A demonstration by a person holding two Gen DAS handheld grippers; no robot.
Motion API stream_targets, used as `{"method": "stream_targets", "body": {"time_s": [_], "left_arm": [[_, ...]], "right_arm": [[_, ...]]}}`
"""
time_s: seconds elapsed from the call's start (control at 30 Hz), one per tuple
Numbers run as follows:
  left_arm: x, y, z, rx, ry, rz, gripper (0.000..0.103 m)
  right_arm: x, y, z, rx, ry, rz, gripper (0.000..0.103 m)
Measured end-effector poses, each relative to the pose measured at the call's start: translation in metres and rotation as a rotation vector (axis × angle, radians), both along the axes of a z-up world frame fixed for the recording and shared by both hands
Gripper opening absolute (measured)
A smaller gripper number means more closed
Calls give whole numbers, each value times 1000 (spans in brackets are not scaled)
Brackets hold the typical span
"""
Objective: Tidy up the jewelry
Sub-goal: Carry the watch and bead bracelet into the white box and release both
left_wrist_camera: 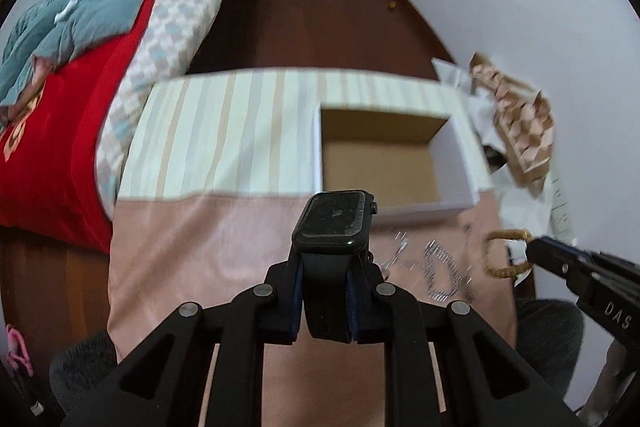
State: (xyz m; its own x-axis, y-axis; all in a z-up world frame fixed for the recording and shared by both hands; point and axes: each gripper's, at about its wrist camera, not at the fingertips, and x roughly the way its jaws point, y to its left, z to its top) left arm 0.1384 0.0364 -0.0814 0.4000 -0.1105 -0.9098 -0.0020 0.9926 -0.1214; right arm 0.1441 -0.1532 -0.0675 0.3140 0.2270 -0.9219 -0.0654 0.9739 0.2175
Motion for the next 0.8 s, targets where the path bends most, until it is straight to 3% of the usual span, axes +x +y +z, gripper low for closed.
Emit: {"method": "stream_targets", "body": {"time_s": [0.1, 0.23, 0.5, 0.7, 0.8], "left_arm": [[24, -6, 10, -3, -23, -17, 14], [62, -10, 1, 9, -17, -33, 14], [124, -9, -51, -18, 100, -22, 14], [145, -10, -78, -43, 166, -19, 15], [149, -14, -85, -38, 199, -10, 17]], "right_arm": [[29, 3, 16, -3, -44, 15, 9], [73, 13, 10, 3, -40, 34, 9], [145, 26, -53, 7, 76, 38, 9], [166, 23, -85, 82, 154, 47, 9], [170, 18, -106, 34, 213, 41, 10]]}}
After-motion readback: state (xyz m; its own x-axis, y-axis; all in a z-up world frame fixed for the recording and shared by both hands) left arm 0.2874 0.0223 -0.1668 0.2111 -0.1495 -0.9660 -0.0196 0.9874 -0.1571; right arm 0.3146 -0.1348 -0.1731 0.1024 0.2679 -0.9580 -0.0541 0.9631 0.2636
